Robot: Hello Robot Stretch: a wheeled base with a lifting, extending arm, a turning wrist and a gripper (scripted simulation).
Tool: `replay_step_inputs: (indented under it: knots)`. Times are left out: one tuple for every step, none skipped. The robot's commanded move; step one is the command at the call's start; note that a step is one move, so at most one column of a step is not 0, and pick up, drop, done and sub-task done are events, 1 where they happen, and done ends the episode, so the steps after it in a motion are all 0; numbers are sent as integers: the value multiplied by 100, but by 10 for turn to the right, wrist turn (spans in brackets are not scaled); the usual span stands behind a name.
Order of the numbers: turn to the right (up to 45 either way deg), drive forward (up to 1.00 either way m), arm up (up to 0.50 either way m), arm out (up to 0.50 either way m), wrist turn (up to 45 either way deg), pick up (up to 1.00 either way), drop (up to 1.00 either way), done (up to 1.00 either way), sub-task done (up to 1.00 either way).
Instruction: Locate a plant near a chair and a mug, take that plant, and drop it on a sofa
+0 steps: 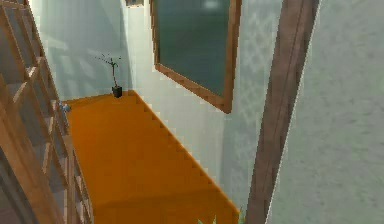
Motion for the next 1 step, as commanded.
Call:
replay_step_inputs:
  knots:
    - [0,10,0,0,0,0,0,0,0]
